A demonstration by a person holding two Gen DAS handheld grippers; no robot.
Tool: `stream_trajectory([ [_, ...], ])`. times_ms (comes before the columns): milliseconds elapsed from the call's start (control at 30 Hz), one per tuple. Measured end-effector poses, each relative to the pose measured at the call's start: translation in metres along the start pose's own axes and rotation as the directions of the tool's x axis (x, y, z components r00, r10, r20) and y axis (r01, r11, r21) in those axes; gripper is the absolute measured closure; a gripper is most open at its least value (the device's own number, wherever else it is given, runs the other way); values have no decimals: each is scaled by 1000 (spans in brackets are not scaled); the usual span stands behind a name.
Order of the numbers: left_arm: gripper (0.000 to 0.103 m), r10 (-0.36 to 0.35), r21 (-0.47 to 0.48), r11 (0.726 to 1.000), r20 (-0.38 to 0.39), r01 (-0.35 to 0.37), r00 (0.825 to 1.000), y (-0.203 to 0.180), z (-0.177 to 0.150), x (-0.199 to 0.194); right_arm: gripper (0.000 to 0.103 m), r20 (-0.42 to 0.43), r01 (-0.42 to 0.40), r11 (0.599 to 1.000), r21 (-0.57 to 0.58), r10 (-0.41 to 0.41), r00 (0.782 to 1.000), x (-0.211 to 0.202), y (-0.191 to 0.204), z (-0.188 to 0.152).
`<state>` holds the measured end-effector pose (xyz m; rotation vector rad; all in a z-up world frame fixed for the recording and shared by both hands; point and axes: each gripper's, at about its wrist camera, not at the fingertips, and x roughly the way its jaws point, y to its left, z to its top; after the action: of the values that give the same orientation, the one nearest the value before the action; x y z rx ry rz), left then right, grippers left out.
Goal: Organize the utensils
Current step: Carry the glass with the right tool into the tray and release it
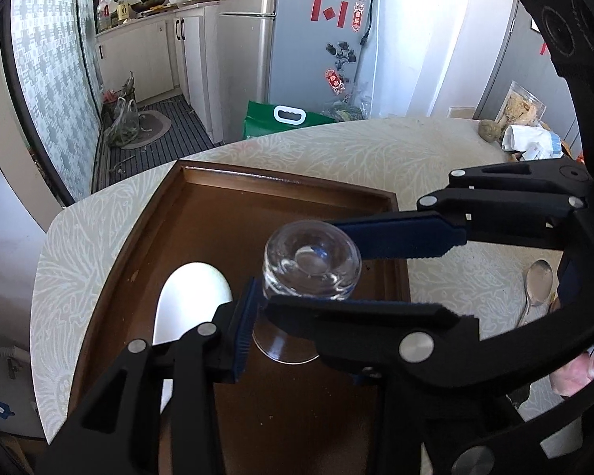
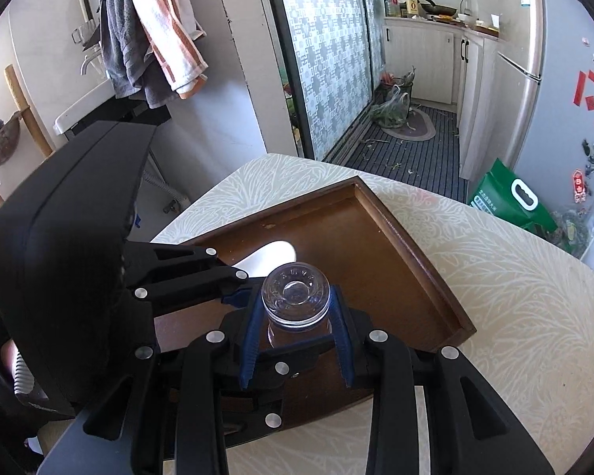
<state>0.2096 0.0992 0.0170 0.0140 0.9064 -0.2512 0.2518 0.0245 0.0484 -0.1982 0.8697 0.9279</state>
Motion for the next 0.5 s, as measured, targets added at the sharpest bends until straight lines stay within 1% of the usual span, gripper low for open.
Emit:
stream_trajectory([
  [67, 62, -10, -12, 1000, -5, 10, 1000, 3, 1, 1, 70, 3, -5, 1000, -2, 5, 1000, 2, -1, 2],
  [500, 62, 8, -35, 999, -3, -8, 1000, 14, 3, 1, 70, 24, -31, 999, 4, 31, 999, 8, -4, 6],
])
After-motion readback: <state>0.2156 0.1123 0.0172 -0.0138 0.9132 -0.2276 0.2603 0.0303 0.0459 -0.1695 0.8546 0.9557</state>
